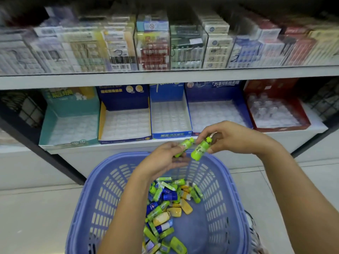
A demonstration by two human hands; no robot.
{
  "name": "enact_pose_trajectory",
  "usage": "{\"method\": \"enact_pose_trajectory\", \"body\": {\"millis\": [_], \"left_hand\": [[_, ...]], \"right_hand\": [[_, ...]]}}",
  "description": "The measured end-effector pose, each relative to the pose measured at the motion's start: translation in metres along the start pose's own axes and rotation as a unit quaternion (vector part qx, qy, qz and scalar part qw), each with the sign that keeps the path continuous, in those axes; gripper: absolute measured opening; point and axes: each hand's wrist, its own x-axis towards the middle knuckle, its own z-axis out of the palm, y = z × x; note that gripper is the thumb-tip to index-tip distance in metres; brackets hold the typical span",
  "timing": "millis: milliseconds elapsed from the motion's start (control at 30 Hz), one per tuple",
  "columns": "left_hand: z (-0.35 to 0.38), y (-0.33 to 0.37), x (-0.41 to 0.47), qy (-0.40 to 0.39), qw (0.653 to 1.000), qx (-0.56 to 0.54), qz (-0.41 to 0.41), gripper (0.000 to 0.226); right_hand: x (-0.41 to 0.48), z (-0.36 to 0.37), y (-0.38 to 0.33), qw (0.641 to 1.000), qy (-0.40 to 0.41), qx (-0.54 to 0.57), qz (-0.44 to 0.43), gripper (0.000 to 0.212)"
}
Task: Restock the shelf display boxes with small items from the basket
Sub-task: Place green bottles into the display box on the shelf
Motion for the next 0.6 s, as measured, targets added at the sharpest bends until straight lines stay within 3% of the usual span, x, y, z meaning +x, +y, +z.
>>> {"method": "enact_pose_trajectory", "body": {"millis": [167,400,533,600], "left_hand": [[0.026,0.003,0.004,-0.009,0.993,-0.102,0.051,0.019],[0.046,0.009,0.026,0.058,0.981,-0.133,0.126,0.017],[0.052,0.014,0.043,0.058,0.981,-0.113,0.148,0.025],[0.056,0.016,0.053,0.090,0.982,-0.047,0.162,0.027]], "right_hand": [[-0.007,-0.019,0.004,0.992,0.071,0.090,-0.056,0.034],[-0.001,-0.028,0.020,0.968,0.143,0.179,-0.099,0.030],[0.004,-0.032,0.030,0.940,0.209,0.245,-0.115,0.038],[0.011,-0.039,0.035,0.922,0.267,0.259,-0.109,0.036]]}}
